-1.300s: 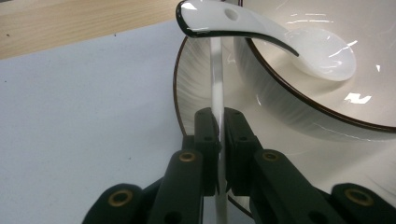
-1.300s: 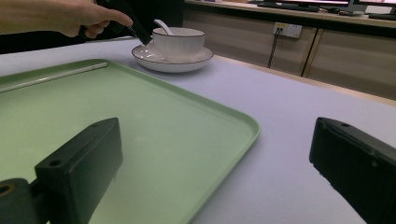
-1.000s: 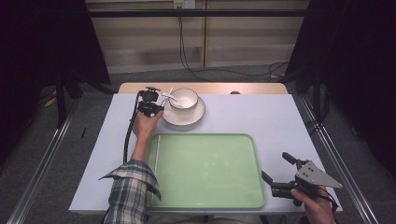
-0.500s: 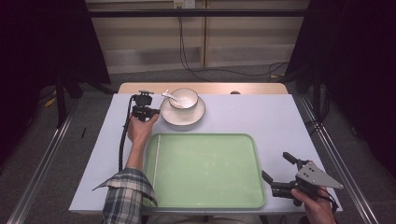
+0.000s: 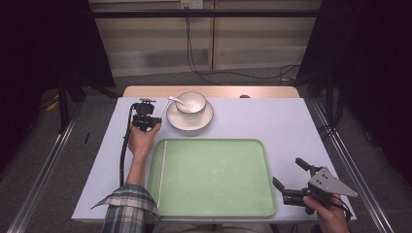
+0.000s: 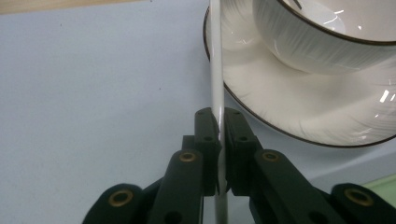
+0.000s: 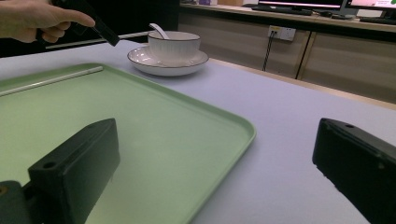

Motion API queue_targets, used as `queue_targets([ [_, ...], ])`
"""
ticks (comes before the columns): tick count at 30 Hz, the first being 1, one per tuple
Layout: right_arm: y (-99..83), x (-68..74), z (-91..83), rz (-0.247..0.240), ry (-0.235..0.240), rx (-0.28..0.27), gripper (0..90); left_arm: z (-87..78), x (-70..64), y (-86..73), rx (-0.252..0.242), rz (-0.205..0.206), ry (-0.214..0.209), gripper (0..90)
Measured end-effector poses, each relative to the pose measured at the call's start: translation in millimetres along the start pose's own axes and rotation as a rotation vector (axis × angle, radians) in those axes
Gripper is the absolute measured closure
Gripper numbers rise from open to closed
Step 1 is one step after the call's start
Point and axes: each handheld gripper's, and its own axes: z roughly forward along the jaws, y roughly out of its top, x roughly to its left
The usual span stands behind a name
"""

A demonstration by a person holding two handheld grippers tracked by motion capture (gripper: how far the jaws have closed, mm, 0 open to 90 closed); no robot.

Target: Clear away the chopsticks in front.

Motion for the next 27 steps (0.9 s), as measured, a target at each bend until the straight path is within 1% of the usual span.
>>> queue_targets([
  [1,0.0,0.1,0.1,-0.001,0.000,0.001,0.2,-1.3,-0.2,-1.9,0.010,0.016,0.005,85.7],
  [2,0.0,0.2,0.3,-0.001,0.001,0.000,0.2,-1.2,-2.0,-3.9,-0.004,0.001,-0.004,85.7],
  [4,0.0,0.0,0.4,-0.002,0.001,-0.004,0.0,-2.0,-3.7,-6.4,0.007,0.009,-0.001,85.6],
  [5,0.0,-0.1,0.3,-0.002,-0.003,-0.001,0.0,-2.9,-4.5,-7.7,0.003,-0.003,-0.005,85.7],
  [6,0.0,0.0,0.3,0.001,-0.006,-0.001,0.0,-4.2,-4.8,-9.5,-0.007,-0.023,-0.019,85.7],
  [7,0.0,-0.1,0.2,-0.001,-0.003,-0.002,0.0,-5.4,-6.2,-10.9,-0.001,-0.039,-0.007,85.7],
  [8,0.1,-0.1,0.1,-0.002,-0.009,-0.005,0.0,-6.3,-8.4,-12.2,0.001,-0.034,0.002,85.7],
  [9,0.1,0.1,0.1,0.000,-0.006,-0.004,0.0,-7.3,-9.3,-13.9,-0.002,-0.031,-0.012,85.7],
  [11,0.0,0.1,0.1,0.001,-0.004,-0.004,0.0,-8.6,-13.7,-16.8,-0.010,-0.028,0.014,85.7],
  [13,0.0,0.0,0.2,0.001,-0.003,-0.007,0.0,-11.2,-15.0,-20.6,-0.006,-0.029,-0.001,85.7],
  [14,-0.1,-0.2,-0.2,-0.003,0.005,-0.004,0.0,-12.7,-16.9,-21.8,-0.008,-0.030,0.014,85.7],
  [15,0.0,0.2,-0.4,0.000,0.002,-0.001,0.1,-14.2,-18.1,-23.0,-0.017,-0.038,0.016,85.7],
  [16,-0.1,0.1,-0.2,-0.002,0.003,-0.002,0.1,-16.6,-18.3,-24.1,-0.017,-0.037,0.009,85.7],
  [18,-0.1,0.0,-0.2,0.000,0.003,0.000,0.3,-20.2,-20.4,-26.1,-0.024,-0.045,0.009,85.6],
  [19,-0.1,0.0,-0.1,0.002,0.003,0.001,0.4,-22.4,-21.1,-27.5,-0.026,-0.049,-0.002,85.6],
  [20,-0.1,0.1,0.1,0.002,0.002,0.000,0.4,-24.4,-21.3,-28.6,-0.024,-0.046,0.002,85.6],
  [21,-0.1,0.2,0.0,0.001,0.002,0.001,0.5,-26.2,-22.3,-30.0,-0.028,-0.050,0.002,85.6],
  [22,-0.1,0.3,0.0,0.001,0.003,0.001,0.5,-27.7,-23.5,-31.6,-0.037,-0.063,-0.009,85.6],
  [23,0.0,0.3,0.0,0.002,0.005,0.000,0.5,-29.2,-24.6,-32.9,-0.039,-0.065,-0.010,85.6],
  [24,0.0,0.3,-0.1,0.001,0.003,0.001,0.5,-30.5,-25.2,-33.8,-0.039,-0.056,-0.003,85.6],
  [25,0.0,0.2,0.0,0.002,0.002,0.001,0.5,-32.1,-27.4,-35.3,-0.051,-0.068,-0.005,85.6],
  [26,-0.1,0.2,0.3,0.002,0.003,0.002,0.5,-34.3,-27.9,-36.2,-0.044,-0.058,-0.006,85.6],
  [27,0.0,0.2,0.4,0.001,0.004,0.001,0.5,-34.7,-29.5,-37.0,-0.055,-0.072,-0.006,85.6],
])
